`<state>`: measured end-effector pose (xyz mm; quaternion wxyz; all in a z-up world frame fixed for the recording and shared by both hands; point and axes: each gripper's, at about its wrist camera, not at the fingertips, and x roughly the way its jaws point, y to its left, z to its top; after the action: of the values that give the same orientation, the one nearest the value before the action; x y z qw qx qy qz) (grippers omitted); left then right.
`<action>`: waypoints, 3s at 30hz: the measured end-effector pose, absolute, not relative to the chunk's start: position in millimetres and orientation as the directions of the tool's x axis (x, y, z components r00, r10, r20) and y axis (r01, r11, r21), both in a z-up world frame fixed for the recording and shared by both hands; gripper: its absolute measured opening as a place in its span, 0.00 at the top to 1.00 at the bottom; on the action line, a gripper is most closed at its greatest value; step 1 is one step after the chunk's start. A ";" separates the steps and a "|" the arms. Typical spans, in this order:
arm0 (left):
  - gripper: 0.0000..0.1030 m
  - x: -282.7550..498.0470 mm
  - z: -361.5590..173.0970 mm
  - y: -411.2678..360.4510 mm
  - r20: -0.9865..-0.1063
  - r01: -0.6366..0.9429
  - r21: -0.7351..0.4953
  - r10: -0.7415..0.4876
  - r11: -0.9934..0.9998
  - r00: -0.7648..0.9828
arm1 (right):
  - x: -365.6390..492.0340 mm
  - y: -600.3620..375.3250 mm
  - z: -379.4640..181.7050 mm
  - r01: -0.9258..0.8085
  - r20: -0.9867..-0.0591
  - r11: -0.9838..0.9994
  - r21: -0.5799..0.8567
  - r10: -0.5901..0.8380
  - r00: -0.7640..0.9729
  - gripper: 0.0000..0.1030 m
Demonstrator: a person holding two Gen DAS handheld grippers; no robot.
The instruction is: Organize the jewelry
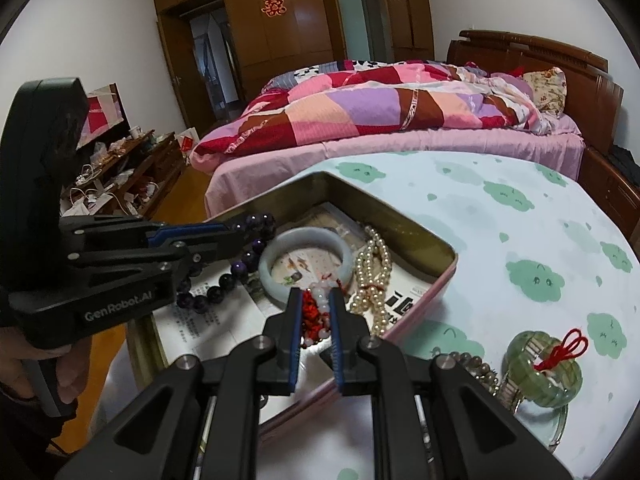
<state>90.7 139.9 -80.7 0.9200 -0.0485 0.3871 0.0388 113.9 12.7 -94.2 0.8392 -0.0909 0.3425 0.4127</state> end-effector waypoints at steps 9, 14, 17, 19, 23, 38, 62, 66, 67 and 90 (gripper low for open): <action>0.87 92.2 -83.5 137.3 -0.724 -0.098 -0.055 0.028 0.994 0.690 | 110.9 14.3 -97.5 -0.754 -0.647 0.647 0.111 0.623 0.439 0.85; 0.87 91.4 -81.4 135.3 -0.719 -0.095 -0.048 0.032 0.994 0.694 | 110.4 15.4 -97.7 -0.755 -0.648 0.647 0.104 0.620 0.443 0.85; 0.87 91.1 -80.8 133.9 -0.717 -0.096 -0.043 0.036 0.994 0.697 | 109.5 16.0 -97.7 -0.757 -0.650 0.646 0.098 0.618 0.443 0.82; 0.87 91.2 -79.9 133.3 -0.717 -0.094 -0.043 0.035 0.995 0.697 | 108.1 17.4 -97.6 -0.762 -0.650 0.642 0.089 0.617 0.443 0.80; 0.70 89.4 -73.5 131.3 -0.707 -0.093 -0.034 0.042 0.995 0.706 | 106.4 17.3 -95.7 -0.773 -0.643 0.627 0.099 0.633 0.431 0.56; 0.40 84.5 -62.6 134.0 -0.672 -0.137 -0.051 0.067 0.989 0.737 | 115.0 -4.3 -82.7 -0.733 -0.619 0.673 0.099 0.618 0.484 0.28; 0.29 81.7 -66.5 86.9 -0.672 -0.096 -0.031 0.051 0.995 0.739 | 151.3 -103.8 -97.1 -0.592 -0.683 0.806 0.010 0.438 0.585 0.39; 0.29 81.3 -69.8 79.9 -0.682 -0.082 -0.018 0.047 0.996 0.730 | 148.6 -93.2 -96.7 -0.621 -0.683 0.781 -0.060 0.422 0.596 0.42; 0.29 81.3 -69.8 79.9 -0.682 -0.082 -0.018 0.048 0.996 0.730 | 148.8 -89.8 -98.1 -0.631 -0.689 0.772 -0.072 0.419 0.591 0.44; 0.29 79.4 -68.1 74.5 -0.679 -0.070 -0.030 0.031 0.997 0.734 | 153.4 -97.6 -100.0 -0.612 -0.686 0.786 -0.082 0.401 0.607 0.91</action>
<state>79.4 74.5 -68.1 0.9307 -0.0270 0.3638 0.0272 153.4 -97.6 -100.0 0.8826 -0.1563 0.3379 0.2870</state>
